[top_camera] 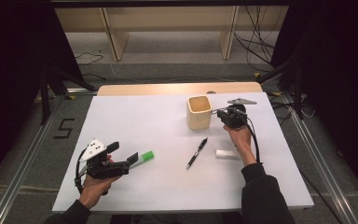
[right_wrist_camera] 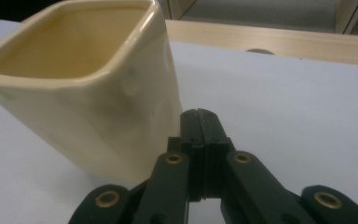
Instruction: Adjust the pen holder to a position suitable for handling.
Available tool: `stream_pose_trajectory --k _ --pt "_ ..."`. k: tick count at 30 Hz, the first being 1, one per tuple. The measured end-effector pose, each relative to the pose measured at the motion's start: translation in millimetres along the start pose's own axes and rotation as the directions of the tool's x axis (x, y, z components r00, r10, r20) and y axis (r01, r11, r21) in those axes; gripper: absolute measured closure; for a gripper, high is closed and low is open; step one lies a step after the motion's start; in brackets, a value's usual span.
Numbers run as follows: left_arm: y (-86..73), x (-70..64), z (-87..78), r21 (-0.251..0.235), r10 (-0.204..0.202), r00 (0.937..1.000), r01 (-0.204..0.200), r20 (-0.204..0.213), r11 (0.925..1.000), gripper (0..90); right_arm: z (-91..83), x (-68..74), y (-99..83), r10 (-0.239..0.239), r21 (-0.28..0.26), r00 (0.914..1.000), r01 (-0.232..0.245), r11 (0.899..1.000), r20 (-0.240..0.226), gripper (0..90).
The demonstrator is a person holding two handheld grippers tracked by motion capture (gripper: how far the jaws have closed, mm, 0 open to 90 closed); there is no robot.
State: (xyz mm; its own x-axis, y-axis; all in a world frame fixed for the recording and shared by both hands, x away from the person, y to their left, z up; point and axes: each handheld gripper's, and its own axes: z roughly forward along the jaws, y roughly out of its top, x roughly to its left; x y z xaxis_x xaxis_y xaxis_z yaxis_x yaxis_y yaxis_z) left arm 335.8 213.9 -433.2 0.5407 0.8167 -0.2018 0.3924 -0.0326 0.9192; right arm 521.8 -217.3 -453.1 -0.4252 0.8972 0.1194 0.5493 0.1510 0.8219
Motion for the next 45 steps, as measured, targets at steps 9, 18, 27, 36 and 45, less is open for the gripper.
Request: stream_pose_trajectory --k 9,18,27,36,45 --pt "0.5 1.0 -0.3 -0.003 -0.007 1.0000 0.007 -0.004 1.0000 8.1 15.1 0.7 3.6 -0.008 0.055 0.9997 0.009 0.998 -0.021 90.0" --pt "0.8 1.0 -0.8 -0.001 -0.002 1.0000 0.002 -0.005 1.0000 8.2 24.9 6.2 6.4 -0.029 0.095 0.9990 0.032 0.995 -0.036 90.0" --pt "0.9 1.2 -0.6 -0.001 -0.003 1.0000 0.003 -0.006 1.0000 8.2 28.1 8.0 7.7 -0.028 0.120 0.9991 0.032 0.992 -0.032 90.0" --pt "1.0 0.8 0.1 -0.002 -0.004 1.0000 0.004 -0.007 1.0000 8.2 32.6 16.0 8.3 -0.043 0.130 0.9988 0.046 0.990 -0.024 90.0" --pt "1.4 0.7 0.0 -0.005 -0.002 1.0000 0.002 -0.006 1.0000 8.2 40.4 32.3 12.9 -0.066 0.144 0.9973 0.070 0.987 -0.032 90.0"
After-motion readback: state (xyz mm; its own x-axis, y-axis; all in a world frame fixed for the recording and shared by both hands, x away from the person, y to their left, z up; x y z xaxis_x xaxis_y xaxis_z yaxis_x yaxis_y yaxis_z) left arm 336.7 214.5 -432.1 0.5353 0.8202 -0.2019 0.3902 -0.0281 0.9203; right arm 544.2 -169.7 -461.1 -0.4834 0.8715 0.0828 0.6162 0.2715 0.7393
